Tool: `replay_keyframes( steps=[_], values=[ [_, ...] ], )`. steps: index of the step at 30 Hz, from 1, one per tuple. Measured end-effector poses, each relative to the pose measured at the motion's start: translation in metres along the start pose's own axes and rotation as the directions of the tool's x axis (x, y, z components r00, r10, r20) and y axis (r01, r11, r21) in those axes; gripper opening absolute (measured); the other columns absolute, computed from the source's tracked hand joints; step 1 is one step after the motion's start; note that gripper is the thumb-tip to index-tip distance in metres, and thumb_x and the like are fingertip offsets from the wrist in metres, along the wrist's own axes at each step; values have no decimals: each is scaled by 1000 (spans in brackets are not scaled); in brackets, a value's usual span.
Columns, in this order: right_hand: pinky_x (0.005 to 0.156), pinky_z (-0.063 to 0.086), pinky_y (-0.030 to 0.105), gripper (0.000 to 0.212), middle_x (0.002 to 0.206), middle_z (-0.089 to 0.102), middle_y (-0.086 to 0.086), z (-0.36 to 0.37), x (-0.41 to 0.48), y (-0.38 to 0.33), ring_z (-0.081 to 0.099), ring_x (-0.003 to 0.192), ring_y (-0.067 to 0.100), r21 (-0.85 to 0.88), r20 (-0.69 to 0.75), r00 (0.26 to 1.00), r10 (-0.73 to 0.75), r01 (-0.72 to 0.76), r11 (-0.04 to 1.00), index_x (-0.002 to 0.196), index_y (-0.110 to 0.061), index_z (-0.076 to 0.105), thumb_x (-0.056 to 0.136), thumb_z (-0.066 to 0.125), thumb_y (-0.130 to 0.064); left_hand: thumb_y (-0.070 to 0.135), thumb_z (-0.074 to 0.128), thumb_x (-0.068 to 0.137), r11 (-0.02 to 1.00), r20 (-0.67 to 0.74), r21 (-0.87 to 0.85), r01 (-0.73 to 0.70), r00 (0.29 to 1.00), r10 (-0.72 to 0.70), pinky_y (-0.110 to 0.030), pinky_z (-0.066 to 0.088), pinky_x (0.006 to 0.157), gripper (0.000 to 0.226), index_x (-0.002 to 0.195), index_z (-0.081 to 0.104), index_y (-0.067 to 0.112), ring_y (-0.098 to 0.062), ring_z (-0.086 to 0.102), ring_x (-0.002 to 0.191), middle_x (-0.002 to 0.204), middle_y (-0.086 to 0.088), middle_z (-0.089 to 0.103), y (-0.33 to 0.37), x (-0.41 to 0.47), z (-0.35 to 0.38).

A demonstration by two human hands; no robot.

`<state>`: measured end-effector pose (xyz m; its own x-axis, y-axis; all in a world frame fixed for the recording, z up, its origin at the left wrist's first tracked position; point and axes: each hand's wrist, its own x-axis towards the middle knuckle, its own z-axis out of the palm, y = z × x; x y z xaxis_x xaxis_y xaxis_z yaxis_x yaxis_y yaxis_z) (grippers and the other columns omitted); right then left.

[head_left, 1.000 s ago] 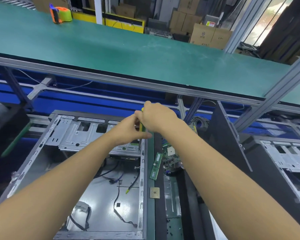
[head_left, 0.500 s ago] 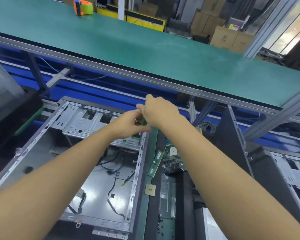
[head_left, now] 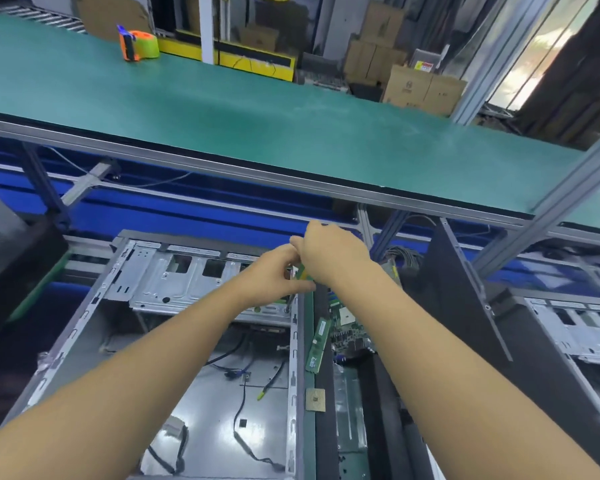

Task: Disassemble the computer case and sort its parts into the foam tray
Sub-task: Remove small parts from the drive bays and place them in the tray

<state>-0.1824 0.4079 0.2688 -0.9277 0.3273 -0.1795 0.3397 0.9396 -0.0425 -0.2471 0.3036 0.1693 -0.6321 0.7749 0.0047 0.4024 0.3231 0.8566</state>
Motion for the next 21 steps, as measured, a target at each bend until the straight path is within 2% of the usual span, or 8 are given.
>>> replay_keyframes(
  steps=[3,6,9,12,14,17,19,21],
  values=[
    [73,49,42,14,112,52,10,-6,1,2,57,87,32,98,117,986,-120,109,989,116,-17,46,105,40,-23,3,68,90,976,108,-217,14,994,10,-22,51,80,28,107,63,25,1,64,86,93,20,70,-6,-4,-10],
    [74,54,42,19,120,43,8,-17,1,3,65,86,33,202,232,960,-155,108,973,116,-26,47,99,47,-17,3,77,82,983,31,-184,30,999,-24,-18,51,71,29,89,67,30,1,65,73,77,19,70,-4,-6,-12],
    [67,43,39,47,123,47,12,-11,-3,-1,61,90,34,221,149,989,-15,-19,975,130,-20,37,98,48,-52,24,88,72,998,-92,43,35,995,-31,-17,39,54,28,77,62,31,-5,51,58,65,13,60,-2,-2,-9],
    [67,35,38,64,101,48,8,1,-7,-12,50,88,31,54,37,988,151,-152,987,120,-11,44,95,39,-69,28,85,76,996,-75,59,71,995,-66,-31,51,63,30,93,63,16,-18,62,72,80,-2,68,2,-1,-5],
    [62,35,36,43,93,49,6,5,-7,-13,49,78,25,95,29,992,124,-126,987,105,-11,45,100,43,-54,24,82,80,999,22,30,40,999,-41,-34,52,67,22,89,64,18,-14,61,70,77,5,69,3,0,-8],
    [49,39,29,12,88,61,6,-7,-5,-5,54,59,19,214,149,989,22,-54,975,101,-12,47,98,50,-23,9,72,89,999,163,-37,-29,986,34,-14,44,60,18,89,62,24,3,55,61,68,22,64,4,-3,-16],
    [46,43,25,15,92,63,7,-17,-6,0,61,57,20,234,219,975,-29,-24,972,107,-17,51,94,51,-11,4,70,90,998,139,-49,-28,990,34,-9,45,62,22,95,63,25,2,61,70,76,21,69,2,-4,-18],
    [48,45,24,26,106,61,9,-21,-6,0,63,61,20,221,262,963,-62,3,975,111,-24,51,92,51,-6,10,76,86,1000,60,25,-15,998,13,-12,47,62,18,98,66,20,-16,66,79,85,6,72,3,-4,-17]
  ],
)
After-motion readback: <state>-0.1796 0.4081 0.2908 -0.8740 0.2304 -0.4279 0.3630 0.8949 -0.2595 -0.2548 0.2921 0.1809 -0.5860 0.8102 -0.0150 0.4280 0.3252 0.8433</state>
